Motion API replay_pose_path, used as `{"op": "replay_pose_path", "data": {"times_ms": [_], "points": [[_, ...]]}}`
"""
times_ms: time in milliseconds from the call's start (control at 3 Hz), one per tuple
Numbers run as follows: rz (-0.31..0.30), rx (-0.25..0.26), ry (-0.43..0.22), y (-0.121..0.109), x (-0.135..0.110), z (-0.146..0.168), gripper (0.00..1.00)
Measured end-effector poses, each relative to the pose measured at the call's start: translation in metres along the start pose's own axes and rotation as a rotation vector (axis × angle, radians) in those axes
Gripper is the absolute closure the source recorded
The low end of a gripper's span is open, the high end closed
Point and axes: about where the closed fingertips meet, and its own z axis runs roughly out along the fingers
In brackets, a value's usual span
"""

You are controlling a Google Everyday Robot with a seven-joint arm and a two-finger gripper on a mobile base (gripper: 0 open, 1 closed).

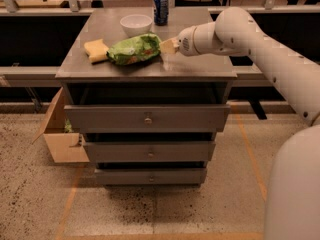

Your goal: Move green rice chip bag near sponge

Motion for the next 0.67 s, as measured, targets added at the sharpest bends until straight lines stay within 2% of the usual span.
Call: {"op": "replay_pose_path", "data": {"times_ms": [667], "points": [[-0.013,-0.027,-0.011,0.0015,-0.0027,0.0144,0.12]]}}
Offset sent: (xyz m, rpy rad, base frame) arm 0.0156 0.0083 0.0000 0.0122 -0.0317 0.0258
